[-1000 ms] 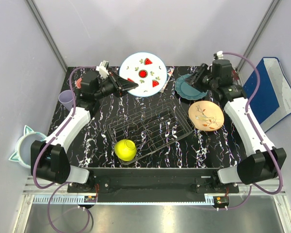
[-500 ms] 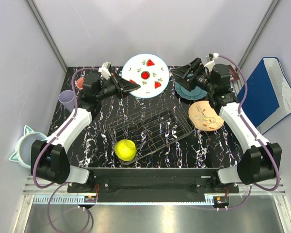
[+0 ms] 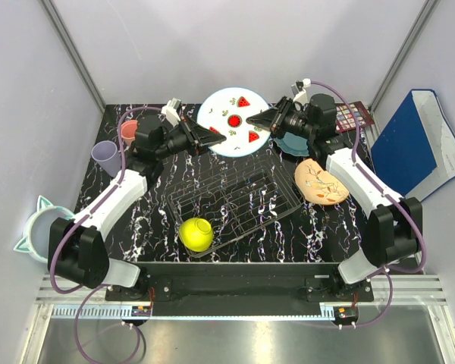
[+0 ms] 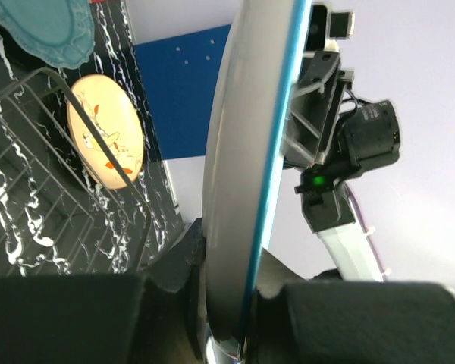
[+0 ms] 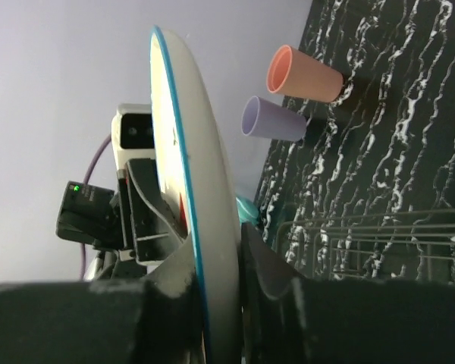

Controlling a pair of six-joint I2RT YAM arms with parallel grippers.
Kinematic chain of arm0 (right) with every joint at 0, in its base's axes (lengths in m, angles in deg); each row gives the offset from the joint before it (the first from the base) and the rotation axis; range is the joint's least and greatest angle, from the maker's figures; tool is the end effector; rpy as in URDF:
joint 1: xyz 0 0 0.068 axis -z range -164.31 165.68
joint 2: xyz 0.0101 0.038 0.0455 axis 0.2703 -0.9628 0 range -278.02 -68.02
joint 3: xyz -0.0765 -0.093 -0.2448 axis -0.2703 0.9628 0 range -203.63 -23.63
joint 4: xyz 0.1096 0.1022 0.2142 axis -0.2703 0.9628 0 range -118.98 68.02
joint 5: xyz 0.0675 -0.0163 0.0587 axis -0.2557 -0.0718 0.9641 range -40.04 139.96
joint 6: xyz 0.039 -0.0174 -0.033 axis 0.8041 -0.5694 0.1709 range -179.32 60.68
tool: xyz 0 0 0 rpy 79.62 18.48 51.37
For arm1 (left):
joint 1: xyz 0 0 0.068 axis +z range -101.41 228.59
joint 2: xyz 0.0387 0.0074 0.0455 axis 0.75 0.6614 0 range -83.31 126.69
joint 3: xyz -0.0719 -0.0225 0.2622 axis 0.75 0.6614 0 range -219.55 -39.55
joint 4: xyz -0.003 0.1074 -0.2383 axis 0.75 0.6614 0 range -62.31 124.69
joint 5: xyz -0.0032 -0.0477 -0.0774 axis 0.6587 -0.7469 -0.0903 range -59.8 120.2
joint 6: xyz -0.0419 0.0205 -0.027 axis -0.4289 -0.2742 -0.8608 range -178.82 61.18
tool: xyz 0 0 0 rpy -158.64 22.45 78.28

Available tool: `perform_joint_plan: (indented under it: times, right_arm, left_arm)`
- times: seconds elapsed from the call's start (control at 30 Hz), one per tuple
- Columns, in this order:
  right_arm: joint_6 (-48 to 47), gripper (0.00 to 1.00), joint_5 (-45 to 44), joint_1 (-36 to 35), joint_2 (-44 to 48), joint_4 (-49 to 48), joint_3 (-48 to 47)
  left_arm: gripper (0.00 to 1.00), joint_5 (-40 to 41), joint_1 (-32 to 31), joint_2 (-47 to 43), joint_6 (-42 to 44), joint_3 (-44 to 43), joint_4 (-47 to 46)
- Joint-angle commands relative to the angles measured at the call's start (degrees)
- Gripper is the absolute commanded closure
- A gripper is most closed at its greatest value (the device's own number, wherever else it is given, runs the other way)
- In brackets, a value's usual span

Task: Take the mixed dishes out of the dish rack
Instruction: Place the plate at the center of the board.

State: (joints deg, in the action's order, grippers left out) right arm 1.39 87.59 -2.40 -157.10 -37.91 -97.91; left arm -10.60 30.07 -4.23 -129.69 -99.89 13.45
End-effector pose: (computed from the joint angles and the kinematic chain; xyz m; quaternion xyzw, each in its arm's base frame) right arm 0.3447 0.1352 0.3623 0.0542 0.7332 0.5875 0.3381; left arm 0.2980 -0.1244 0.3429 -0.0913 0.7221 -0.6294 0.2722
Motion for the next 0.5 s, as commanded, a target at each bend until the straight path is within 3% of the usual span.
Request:
perform_joint_plan:
  times: [0.0, 0.03, 0.2, 0.27, 0.33, 0.43, 0.47]
  right_arm:
    - [-1.3, 0.94, 1.9, -0.3, 0.4, -0.7, -2.4]
    - [-1.6, 1.0, 1.7, -0.3, 0.6, 0.1, -2.3]
    - [-4.5, 1.0, 0.4, -0.3, 2.2, 2.9, -2.2]
    - [-5.9, 1.0, -0.7, -0.3, 3.6, 4.9, -2.4]
    - [-6.6, 1.0, -2.1, 0.2, 4.4, 6.1, -2.6]
    - [-6.8, 1.0, -2.6, 1.3, 5.8, 6.8, -3.4]
    - [-6.7, 1.0, -2.6, 1.7, 6.3, 7.0, -4.2]
  left_arm:
    - [1.0, -0.2, -0.5, -1.4, -0.8, -3.0, -10.7]
    - [1.0, -0.2, -0.5, -1.3, -0.8, -3.0, -10.7]
    - [1.0, 0.1, -0.4, -0.7, -0.8, -3.7, -10.5]
    - [0.72, -0.3, 0.0, 0.1, -0.6, -4.5, -9.8]
    - [0.35, -0.6, 0.5, 0.4, 0.0, -5.1, -8.6]
    - [0.16, 1.3, 2.1, -0.4, 1.8, -5.7, -3.7]
    - [0.01, 1.7, 3.2, -0.9, 2.2, -5.8, -3.1]
